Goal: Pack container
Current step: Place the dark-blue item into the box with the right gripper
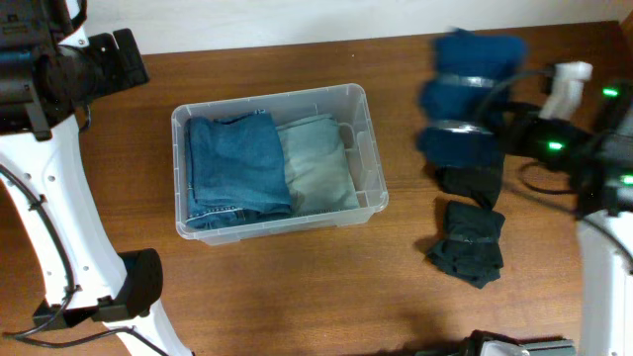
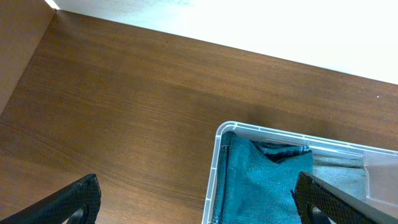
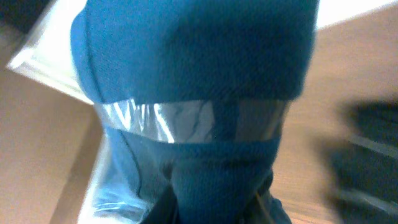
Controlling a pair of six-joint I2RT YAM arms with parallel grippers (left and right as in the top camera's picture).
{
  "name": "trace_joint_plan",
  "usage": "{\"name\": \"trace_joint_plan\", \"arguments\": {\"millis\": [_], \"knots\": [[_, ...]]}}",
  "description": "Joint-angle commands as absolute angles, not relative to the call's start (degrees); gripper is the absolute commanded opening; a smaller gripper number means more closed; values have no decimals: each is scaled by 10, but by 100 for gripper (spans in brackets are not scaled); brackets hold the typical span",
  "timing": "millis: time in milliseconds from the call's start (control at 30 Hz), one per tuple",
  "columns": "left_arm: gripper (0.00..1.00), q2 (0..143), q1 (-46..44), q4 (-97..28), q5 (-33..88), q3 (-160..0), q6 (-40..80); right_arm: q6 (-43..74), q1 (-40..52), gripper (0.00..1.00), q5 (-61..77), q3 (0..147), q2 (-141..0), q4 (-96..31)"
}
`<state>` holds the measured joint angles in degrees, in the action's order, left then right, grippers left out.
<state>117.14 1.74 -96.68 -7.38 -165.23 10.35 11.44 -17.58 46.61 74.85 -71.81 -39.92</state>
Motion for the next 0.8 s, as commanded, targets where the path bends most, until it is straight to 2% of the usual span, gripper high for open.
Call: {"name": "trace_joint_plan", "arguments": {"millis": [0,200,267,300,367,433,500,667,767], "knots": [[99,1170,20,-967,-71,-1654,109,167,-26,12,470,753,-736,-333],[99,1170,20,-967,-71,-1654,109,192,138,14,353,753,-847,-250],[99,1170,20,-967,-71,-1654,109,193,161,14,311,753,-889,-250],[99,1170,20,-967,-71,-1654,109,195,173,17,287,754,-921,-250],[99,1170,20,-967,-71,-1654,109,202,177,45,283,754,-955,-250],[99,1170,20,-967,-71,-1654,109,204,175,64,277,754,-971,-251],[99,1170,20,-967,-71,-1654,109,204,162,73,270,758,-961,-257],[99,1170,20,-967,-71,-1654,109,205,95,75,258,787,-881,-291],[99,1170,20,-967,-71,-1654,109,205,32,87,258,791,-831,-318]]}}
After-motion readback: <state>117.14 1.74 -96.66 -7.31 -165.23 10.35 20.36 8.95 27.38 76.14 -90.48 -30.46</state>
